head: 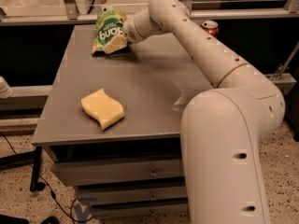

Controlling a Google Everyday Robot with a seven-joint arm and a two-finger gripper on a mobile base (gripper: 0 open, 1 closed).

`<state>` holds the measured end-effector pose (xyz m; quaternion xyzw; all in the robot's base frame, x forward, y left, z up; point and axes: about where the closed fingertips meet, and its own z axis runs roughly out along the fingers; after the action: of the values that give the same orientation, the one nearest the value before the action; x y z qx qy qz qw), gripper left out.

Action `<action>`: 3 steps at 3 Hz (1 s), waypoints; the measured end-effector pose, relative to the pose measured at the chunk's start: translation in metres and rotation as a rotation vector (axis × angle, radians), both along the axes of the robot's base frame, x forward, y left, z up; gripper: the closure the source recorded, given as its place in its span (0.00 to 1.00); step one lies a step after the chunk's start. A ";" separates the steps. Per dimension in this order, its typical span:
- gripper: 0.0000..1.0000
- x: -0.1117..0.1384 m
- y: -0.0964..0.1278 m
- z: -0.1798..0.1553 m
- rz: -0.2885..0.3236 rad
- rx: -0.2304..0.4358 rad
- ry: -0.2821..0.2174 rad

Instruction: Pick green rice chip bag

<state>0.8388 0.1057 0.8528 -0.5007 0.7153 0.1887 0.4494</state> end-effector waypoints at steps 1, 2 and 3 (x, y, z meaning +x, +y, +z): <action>0.64 0.000 -0.002 0.002 -0.003 -0.005 -0.016; 0.95 -0.004 -0.006 0.024 0.009 0.009 -0.062; 1.00 -0.008 -0.010 0.045 0.021 0.034 -0.094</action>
Offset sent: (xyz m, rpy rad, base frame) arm -0.0054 -0.0137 0.0378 0.0059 -0.0972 0.0041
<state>0.8310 0.0960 0.8976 -0.5089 0.6849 0.1819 0.4887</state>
